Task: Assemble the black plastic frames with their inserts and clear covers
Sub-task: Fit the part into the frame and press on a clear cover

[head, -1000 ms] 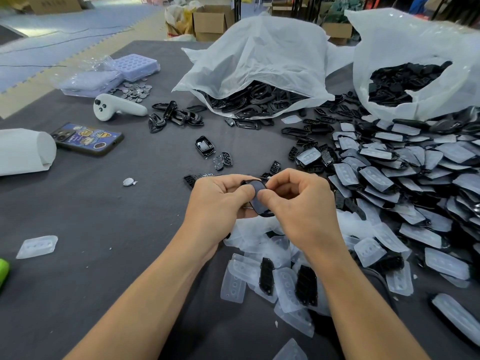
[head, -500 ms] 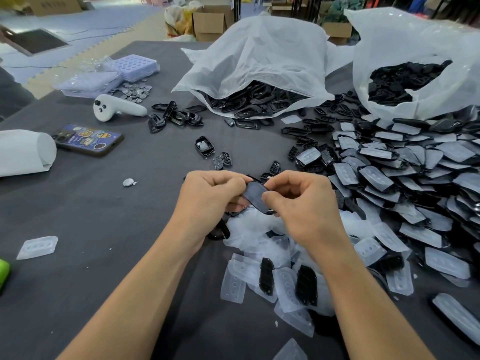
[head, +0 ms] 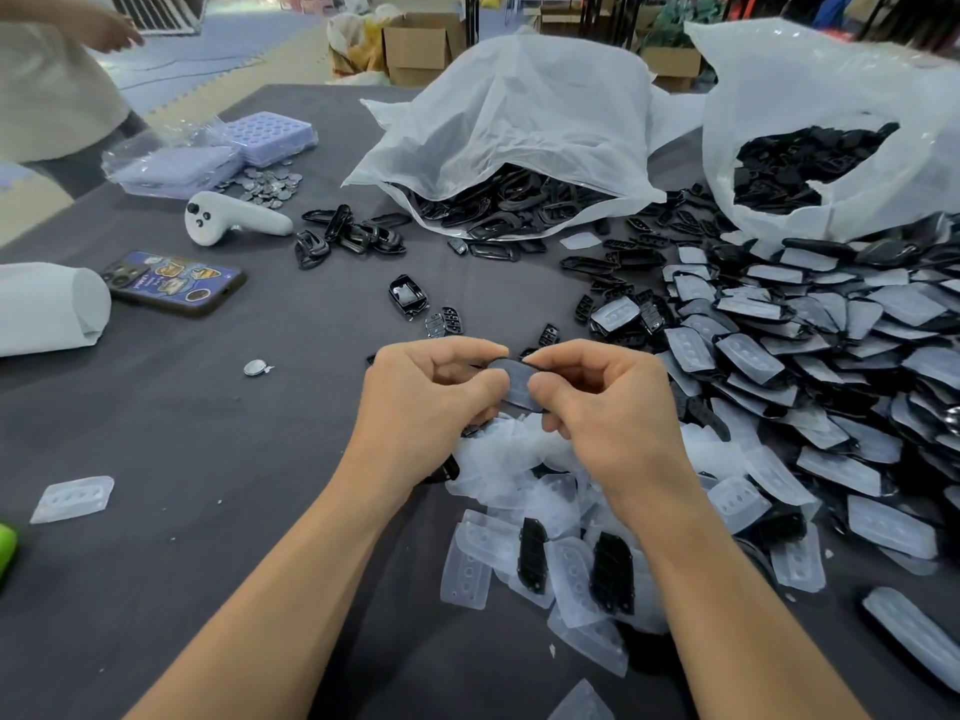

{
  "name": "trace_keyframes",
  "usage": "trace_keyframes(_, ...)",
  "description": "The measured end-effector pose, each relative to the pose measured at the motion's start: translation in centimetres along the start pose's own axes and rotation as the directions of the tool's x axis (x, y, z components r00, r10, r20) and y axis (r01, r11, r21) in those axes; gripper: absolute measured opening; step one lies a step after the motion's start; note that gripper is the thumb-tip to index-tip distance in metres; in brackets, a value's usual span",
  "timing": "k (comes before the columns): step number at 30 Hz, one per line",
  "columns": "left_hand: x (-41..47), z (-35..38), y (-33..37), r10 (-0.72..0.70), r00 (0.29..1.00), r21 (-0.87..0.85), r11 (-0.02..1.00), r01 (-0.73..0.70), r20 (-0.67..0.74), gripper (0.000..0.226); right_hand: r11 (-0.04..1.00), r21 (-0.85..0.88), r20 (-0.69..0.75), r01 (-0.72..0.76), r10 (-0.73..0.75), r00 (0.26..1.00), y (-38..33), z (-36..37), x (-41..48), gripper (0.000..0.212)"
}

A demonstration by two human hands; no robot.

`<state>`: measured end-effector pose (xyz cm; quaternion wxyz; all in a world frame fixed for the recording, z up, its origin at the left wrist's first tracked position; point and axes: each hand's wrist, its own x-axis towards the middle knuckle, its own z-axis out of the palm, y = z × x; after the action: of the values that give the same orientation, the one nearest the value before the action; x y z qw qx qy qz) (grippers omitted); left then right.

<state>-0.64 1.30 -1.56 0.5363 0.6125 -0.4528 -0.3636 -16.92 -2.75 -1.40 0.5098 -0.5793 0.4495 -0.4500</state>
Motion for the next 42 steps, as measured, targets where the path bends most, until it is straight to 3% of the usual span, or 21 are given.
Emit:
trace_keyframes(3, 0.0, -0.4, 0.2, 0.014, 0.996, 0.07, 0.997, -0.02, 0.088, 0.023, 1.0, 0.006, 0.003, -0.011, 0.011, 1.0, 0.0, 0.0, 0.0, 0.024)
trace_keyframes(9, -0.2, 0.2, 0.0, -0.021, 1.0, 0.093, 0.995, 0.023, -0.024, 0.025, 0.997, -0.075, -0.018, -0.013, 0.012, 1.0, 0.1, 0.5, -0.5, 0.033)
trace_keyframes(15, -0.2, 0.1, 0.0, -0.01, 0.996, 0.117, 0.993, -0.001, 0.094, 0.023, 0.999, 0.003, 0.023, -0.047, 0.047, 0.999, 0.2, 0.5, -0.3, 0.034)
trace_keyframes(28, 0.0, 0.6, -0.4, -0.006, 1.0, 0.025, 1.0, 0.006, -0.002, 0.025, 1.0, 0.01, -0.058, -0.005, 0.006, 0.998, 0.0, 0.8, -0.3, 0.029)
trace_keyframes(31, 0.0, 0.8, -0.6, -0.006, 1.0, 0.032, 0.999, 0.006, -0.018, 0.024, 0.99, -0.134, -0.085, 0.046, -0.058, 0.995, 0.0, 0.8, -0.4, 0.029)
trace_keyframes(36, 0.2, 0.4, -0.8, -0.009, 1.0, -0.023, 1.0, 0.009, 0.001, 0.033, 0.858, -0.457, 0.033, 0.234, -0.247, 0.969, -0.1, 1.0, -1.2, 0.042)
trace_keyframes(40, 0.4, 0.8, -0.8, -0.005, 1.0, -0.077, 0.997, 0.003, -0.017, 0.018, 0.813, -0.542, 0.035, 0.215, -0.234, 0.972, -0.6, 0.1, -0.8, 0.04)
trace_keyframes(42, 1.0, 0.5, -1.0, 0.02, 0.996, -0.052, 0.998, -0.025, -0.091, 0.024, 0.784, -0.592, 0.001, 0.187, -0.232, 0.973, -1.1, -1.3, -0.3, 0.041)
